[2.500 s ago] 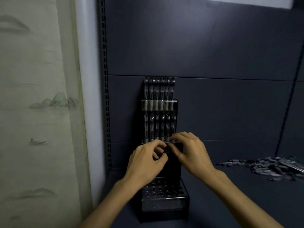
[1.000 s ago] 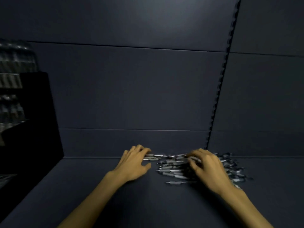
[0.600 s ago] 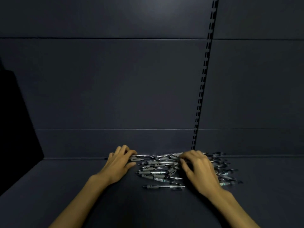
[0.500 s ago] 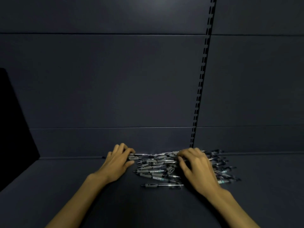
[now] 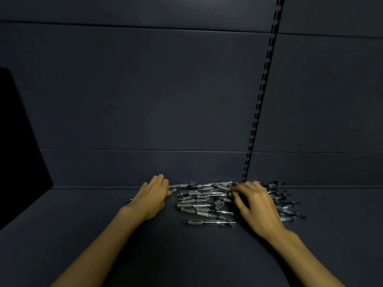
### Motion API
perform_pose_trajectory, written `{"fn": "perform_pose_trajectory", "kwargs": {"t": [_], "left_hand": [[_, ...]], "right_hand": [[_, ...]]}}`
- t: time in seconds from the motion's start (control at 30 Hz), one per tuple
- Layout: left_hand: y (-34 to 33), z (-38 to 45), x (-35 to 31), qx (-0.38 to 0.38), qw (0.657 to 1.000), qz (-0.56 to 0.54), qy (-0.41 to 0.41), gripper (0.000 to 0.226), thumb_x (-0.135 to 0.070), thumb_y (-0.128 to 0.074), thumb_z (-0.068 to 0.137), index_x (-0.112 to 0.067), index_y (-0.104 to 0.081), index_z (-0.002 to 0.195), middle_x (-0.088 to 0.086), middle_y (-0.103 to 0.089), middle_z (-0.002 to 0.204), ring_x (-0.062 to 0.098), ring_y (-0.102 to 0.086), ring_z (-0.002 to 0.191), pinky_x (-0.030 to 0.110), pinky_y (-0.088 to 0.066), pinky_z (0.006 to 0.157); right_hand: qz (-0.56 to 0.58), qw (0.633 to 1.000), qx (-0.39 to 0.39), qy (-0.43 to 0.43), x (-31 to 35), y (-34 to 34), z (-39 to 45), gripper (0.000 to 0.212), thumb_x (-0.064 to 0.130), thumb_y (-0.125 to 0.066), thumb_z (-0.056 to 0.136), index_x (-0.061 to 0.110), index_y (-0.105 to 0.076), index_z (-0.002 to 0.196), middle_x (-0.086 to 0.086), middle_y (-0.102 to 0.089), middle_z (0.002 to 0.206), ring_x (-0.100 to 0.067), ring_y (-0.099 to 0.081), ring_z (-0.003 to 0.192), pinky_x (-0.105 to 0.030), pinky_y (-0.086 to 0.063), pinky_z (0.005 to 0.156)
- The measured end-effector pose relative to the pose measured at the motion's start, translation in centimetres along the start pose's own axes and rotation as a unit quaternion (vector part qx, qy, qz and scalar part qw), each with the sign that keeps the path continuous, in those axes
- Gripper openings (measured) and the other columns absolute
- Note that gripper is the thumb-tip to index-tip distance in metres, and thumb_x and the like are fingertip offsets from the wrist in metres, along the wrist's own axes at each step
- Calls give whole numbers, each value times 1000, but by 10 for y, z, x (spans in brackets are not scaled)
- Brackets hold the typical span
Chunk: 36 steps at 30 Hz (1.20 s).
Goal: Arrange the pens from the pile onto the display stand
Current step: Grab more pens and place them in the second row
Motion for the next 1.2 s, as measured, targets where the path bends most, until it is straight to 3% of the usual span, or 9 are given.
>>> {"fn": "perform_pose_trajectory", "kwargs": {"t": [0.27, 0.4, 0.53, 0.63, 0.7, 0.9, 1.0, 1.1, 1.2], "left_hand": [[10, -9, 8, 7, 997, -1, 75, 9, -21, -44, 100, -16, -46, 107, 6, -53, 112, 22, -51, 98, 32, -45, 79], [27, -22, 9, -28, 989, -56, 131, 6, -20, -42, 97, -17, -43, 92, 3, -58, 86, 22, -54, 71, 35, -39, 62], [53, -31, -28, -74, 993, -92, 10, 20, -40, -31, 103, -25, -39, 92, -7, -52, 75, 15, -50, 62, 35, -38, 61], [62, -40, -67, -27, 988, -127, -79, 50, -77, -38, 88, -29, -45, 96, -18, -52, 80, 4, -48, 66, 29, -41, 67], [56, -42, -84, 16, 990, -109, -91, 59, -86, -45, 79, -31, -45, 100, -21, -48, 82, 1, -46, 71, 26, -37, 72], [43, -41, -93, 40, 989, -70, -126, 63, -75, -49, 88, -29, -49, 130, -12, -64, 121, 11, -60, 106, 29, -42, 87], [44, -41, -91, 36, 989, -71, -128, 52, -72, -47, 91, -31, -53, 122, -12, -64, 109, 9, -59, 97, 30, -43, 84], [45, -42, -95, 37, 986, -69, -144, 38, -66, -49, 91, -28, -52, 91, -18, -53, 81, 2, -48, 72, 25, -38, 69], [45, -42, -99, 45, 986, -57, -151, 34, -58, -52, 81, -25, -56, 83, -12, -59, 77, 4, -52, 68, 25, -43, 64]], "right_hand": [[7, 1000, -8, -6, -2, 1, -1, 10, 22, -63, 95, 20, -71, 101, 11, -66, 96, -10, -52, 89, -25, -42, 79], [13, 1000, -15, -7, -2, 2, -1, 9, 21, -64, 95, 21, -72, 99, 12, -67, 95, -9, -51, 89, -25, -41, 79], [14, 1000, -20, -6, -1, 4, 0, 8, 21, -64, 95, 20, -72, 98, 13, -66, 94, -10, -53, 88, -27, -45, 80], [12, 1000, -24, -1, -1, 5, 1, 7, 19, -65, 94, 19, -72, 98, 11, -67, 93, -11, -53, 88, -29, -47, 80], [9, 1000, -24, 0, -2, 6, 1, 7, 19, -66, 94, 19, -72, 98, 11, -67, 93, -11, -54, 88, -30, -48, 80], [11, 1000, -23, -3, -3, 7, 1, 8, 18, -66, 94, 19, -72, 98, 11, -67, 94, -13, -55, 89, -31, -49, 79], [9, 1000, -28, -6, -4, 8, 1, 7, 18, -66, 93, 18, -72, 98, 11, -67, 94, -11, -54, 89, -28, -46, 79], [10, 999, -30, -4, -4, 8, 1, 7, 18, -66, 93, 19, -71, 96, 11, -67, 93, -12, -53, 89, -30, -47, 79], [11, 999, -36, -7, -6, 9, 2, 6, 18, -66, 93, 19, -71, 96, 11, -66, 93, -12, -52, 88, -31, -47, 80]]}}
Point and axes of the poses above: each hand's wrist, its own z-axis towards the middle knuckle, its own y-axis out of the back of the hand, x = y × z, the point moved 7 cm from there along z, towards the middle knuckle
